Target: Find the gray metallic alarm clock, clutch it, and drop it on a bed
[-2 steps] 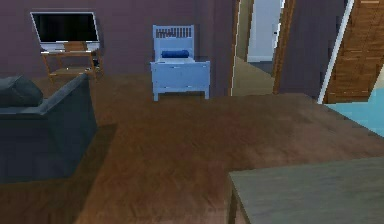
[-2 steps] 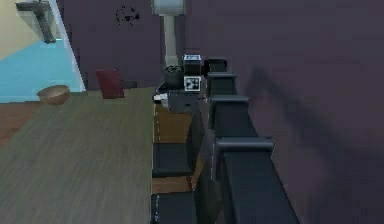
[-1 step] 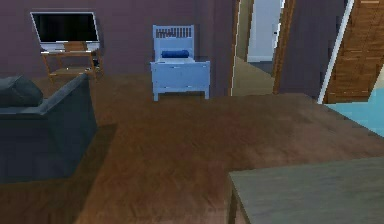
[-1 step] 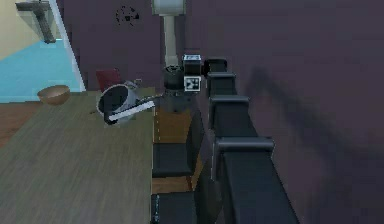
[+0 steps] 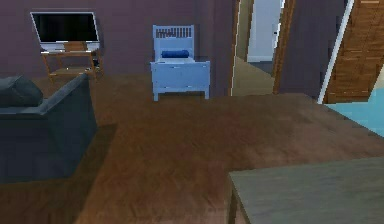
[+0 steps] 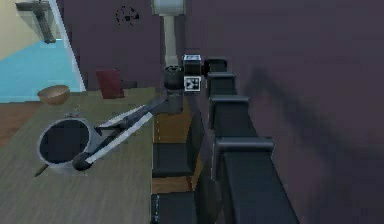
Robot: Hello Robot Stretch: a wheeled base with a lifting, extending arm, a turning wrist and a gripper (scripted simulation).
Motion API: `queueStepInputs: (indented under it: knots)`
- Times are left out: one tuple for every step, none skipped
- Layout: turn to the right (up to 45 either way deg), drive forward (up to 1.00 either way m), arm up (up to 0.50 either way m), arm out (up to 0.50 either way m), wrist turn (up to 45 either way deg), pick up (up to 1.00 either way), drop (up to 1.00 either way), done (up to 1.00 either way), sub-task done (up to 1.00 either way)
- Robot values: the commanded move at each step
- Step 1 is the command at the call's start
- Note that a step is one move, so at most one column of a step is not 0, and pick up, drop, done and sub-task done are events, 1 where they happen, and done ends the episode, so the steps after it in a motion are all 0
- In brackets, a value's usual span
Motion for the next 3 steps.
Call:
queueStepInputs:
  knots:
    - [0.0,0.0,0.0,0.0,-30.0,0.0,0.0,0.0,0.0]
    - [0.0,0.0,0.0,-0.26,0.0,0.0,0.0,0.0,0.0]
    - [-45.0,0.0,0.0,0.0,0.0,0.0,0.0,0.0,0.0]
